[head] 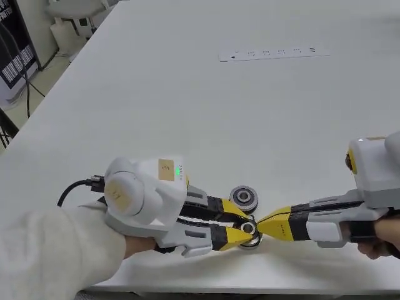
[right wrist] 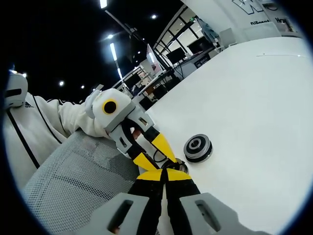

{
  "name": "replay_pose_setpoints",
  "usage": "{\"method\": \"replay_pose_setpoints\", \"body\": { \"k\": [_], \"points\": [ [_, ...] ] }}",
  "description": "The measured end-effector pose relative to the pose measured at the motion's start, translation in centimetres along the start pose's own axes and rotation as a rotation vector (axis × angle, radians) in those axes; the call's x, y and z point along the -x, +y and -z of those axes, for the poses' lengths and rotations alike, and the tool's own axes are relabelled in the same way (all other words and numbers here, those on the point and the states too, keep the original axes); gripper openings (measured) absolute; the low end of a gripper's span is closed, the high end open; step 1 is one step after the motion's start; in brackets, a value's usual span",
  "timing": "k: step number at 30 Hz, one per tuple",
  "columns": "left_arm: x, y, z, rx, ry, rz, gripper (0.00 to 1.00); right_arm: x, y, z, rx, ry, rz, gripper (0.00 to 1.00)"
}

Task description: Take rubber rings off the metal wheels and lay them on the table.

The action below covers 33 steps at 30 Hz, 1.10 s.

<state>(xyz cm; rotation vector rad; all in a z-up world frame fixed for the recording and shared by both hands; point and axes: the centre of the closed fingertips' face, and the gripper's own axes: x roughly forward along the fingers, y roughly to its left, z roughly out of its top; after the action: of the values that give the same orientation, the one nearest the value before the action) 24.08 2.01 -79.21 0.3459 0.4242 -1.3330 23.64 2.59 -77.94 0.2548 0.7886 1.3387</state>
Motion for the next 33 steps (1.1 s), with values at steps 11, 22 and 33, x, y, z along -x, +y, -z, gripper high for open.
{"method": "replay_pose_setpoints", "body": {
  "k": [11,22,33],
  "points": [
    [-0.2,-0.2,-0.2,0.002,0.011,-0.018,0.14,-0.2,0.4,-0.3,0.073,0.005,0.004,0.0],
    [0.0,-0.2,-0.3,-0.055,0.071,-0.006,0.15,-0.2,-0.1,0.4,0.096,0.046,0.022,0.0],
    [2.1,0.1,-2.6,-0.027,0.016,-0.034,0.35,0.6,-0.4,-0.3,0.086,0.017,0.044,0.0]
  ]
}}
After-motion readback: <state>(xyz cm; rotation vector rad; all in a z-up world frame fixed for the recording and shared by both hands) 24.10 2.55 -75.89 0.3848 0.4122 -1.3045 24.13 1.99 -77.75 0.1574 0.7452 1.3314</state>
